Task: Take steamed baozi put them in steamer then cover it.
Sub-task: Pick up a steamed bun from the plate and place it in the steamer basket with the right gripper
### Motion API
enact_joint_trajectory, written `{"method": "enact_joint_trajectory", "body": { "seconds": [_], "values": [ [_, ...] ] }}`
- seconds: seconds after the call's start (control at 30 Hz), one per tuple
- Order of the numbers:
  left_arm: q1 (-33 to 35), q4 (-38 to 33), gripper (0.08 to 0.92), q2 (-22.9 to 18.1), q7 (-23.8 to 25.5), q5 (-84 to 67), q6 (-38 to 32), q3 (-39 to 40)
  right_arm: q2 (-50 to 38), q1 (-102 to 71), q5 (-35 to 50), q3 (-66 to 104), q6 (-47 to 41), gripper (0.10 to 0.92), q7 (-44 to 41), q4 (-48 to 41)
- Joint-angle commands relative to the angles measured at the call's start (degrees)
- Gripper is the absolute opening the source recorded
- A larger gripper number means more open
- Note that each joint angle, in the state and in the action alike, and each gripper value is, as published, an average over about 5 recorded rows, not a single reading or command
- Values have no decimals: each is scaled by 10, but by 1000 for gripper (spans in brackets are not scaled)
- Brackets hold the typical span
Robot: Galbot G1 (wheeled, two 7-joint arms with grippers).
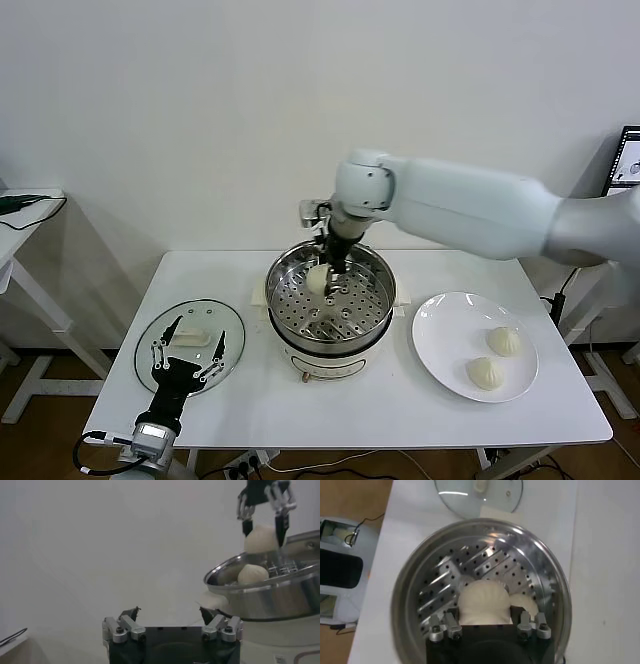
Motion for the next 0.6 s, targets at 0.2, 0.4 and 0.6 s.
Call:
{"method": "enact_joint_trajectory", "body": {
  "seconds": [0.2, 0.4, 0.6],
  "values": [
    [-2, 8, 823, 1, 0, 1, -1, 0, 100, -72, -52, 29, 15, 679, -14, -129],
    [-2, 9, 823, 1, 0, 1, -1, 1, 100, -80, -55, 33, 16, 688, -15, -131],
    [-1, 7, 823, 2, 0, 1, -1, 1, 86, -76, -51, 40, 16, 791, -16, -112]
  ]
}}
